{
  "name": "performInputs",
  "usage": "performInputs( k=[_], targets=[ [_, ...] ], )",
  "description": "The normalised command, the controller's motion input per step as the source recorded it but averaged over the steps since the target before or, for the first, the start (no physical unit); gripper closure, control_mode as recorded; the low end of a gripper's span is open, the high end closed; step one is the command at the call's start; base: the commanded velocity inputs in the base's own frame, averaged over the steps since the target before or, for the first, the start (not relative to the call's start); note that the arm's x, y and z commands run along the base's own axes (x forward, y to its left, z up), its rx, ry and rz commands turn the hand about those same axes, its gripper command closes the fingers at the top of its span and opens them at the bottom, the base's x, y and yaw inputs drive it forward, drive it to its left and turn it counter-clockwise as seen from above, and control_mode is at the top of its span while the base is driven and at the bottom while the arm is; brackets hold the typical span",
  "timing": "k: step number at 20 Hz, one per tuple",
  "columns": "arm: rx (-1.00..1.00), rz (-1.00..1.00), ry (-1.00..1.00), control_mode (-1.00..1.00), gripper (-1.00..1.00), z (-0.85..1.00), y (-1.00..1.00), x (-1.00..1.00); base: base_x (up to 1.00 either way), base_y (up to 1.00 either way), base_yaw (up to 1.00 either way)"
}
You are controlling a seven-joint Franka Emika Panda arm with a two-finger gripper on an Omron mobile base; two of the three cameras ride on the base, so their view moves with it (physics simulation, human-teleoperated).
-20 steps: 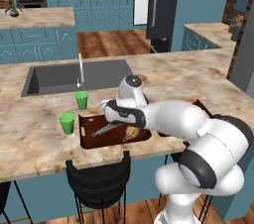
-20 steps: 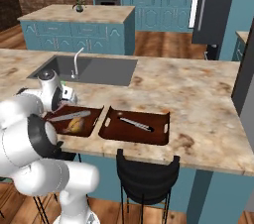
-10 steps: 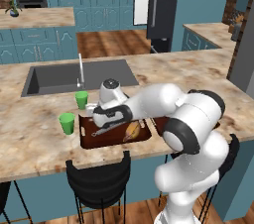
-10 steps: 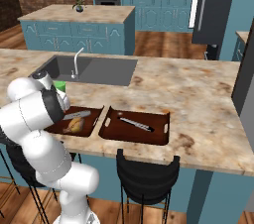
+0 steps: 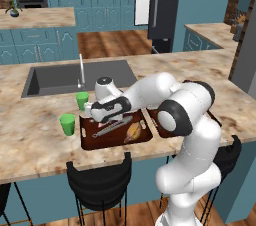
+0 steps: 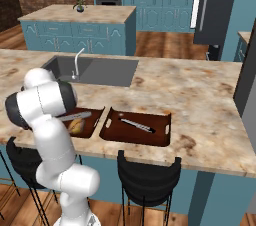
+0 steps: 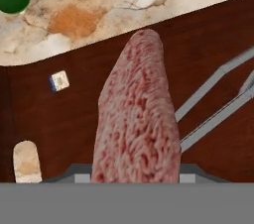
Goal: Gather the cucumber and corn from the fridge and place them on a tray on the dining counter. Then gather the chicken drumstick and steak from the fridge and place them on the other tray.
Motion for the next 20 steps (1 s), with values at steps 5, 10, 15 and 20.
performInputs(
  k=[5, 10, 15, 20],
  targets=[
    [0.0, -0.11, 0.08, -1.0, 1.0, -0.32, 0.0, 0.11, 0.0, 0.0, 0.0],
    [0.0, -0.08, 0.03, -1.0, 1.0, -0.15, 0.01, 0.11, 0.0, 0.0, 0.0],
    [0.0, -0.05, 0.03, -1.0, 1.0, -0.2, 0.02, 0.06, 0.0, 0.0, 0.0],
    [0.0, -0.04, 0.04, -1.0, -1.0, -0.17, 0.0, -0.01, 0.0, 0.0, 0.0]
  ],
)
